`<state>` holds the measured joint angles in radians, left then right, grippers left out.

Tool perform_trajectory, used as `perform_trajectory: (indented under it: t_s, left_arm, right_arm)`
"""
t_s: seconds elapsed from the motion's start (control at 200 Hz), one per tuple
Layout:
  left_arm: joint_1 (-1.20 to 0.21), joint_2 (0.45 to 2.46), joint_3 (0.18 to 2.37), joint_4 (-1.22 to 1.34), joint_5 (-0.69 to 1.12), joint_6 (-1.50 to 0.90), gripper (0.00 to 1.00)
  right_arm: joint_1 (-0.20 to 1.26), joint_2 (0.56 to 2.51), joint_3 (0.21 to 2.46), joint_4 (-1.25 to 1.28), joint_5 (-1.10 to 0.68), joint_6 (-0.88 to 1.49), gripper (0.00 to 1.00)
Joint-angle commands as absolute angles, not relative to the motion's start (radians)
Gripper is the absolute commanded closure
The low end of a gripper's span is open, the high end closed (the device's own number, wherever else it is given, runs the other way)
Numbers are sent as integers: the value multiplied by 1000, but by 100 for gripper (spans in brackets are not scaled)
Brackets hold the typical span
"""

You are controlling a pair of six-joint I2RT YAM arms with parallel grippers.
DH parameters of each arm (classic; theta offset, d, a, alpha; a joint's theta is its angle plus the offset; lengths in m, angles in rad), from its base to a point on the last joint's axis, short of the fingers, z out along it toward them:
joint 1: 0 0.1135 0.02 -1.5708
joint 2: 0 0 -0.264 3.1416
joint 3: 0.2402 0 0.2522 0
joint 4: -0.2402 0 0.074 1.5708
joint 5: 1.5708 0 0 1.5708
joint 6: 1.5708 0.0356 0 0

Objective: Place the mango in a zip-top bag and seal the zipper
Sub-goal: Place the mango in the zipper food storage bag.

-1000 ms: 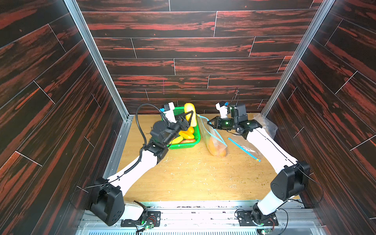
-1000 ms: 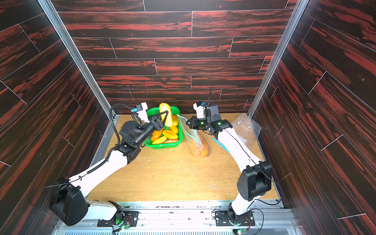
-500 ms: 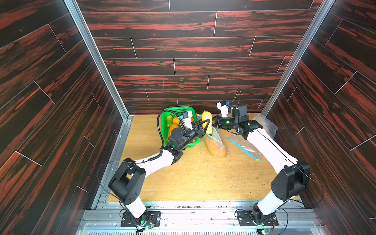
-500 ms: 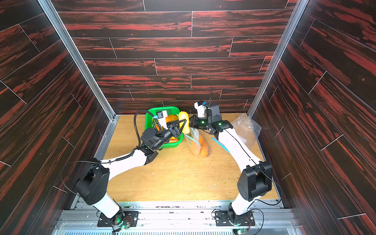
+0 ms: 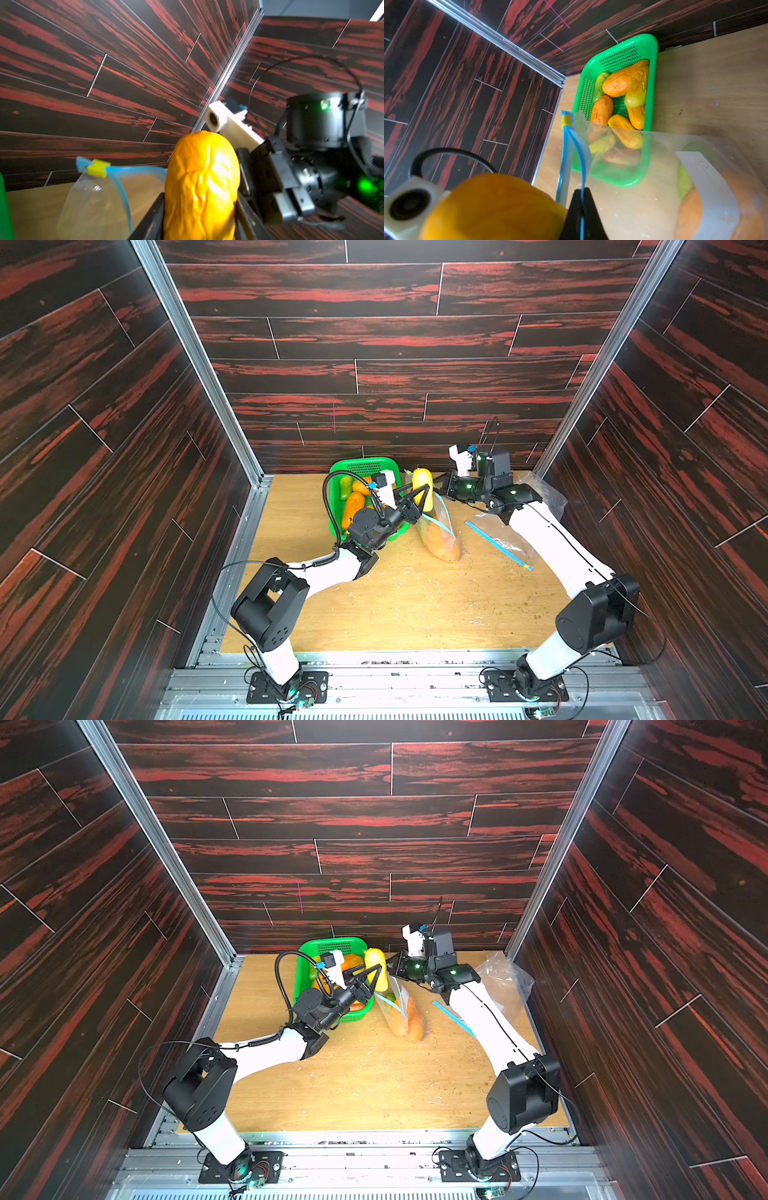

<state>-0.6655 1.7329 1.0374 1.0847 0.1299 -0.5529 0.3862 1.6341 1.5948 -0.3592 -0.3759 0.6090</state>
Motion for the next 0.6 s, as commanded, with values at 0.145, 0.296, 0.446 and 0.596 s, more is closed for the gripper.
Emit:
perform_trajectory:
  t_s: [0.145,0.296,0.446,0.596]
  left_arm:
    - [-678,1713,1017,980,116,-467,0]
    - [-675,1622,1028,868,155,-475,0]
    - [-661,1494,982,777,70,-482,0]
    - [-573,1437,996,605,-77,-553,0]
  right_arm:
    - [393,1621,1634,-348,-356,611,100]
    - [366,1605,1602,-367,-316,570,100]
    - [308,1559,1539,-364,-330,539,100]
    - [301,1510,1483,-329,-341,522,100]
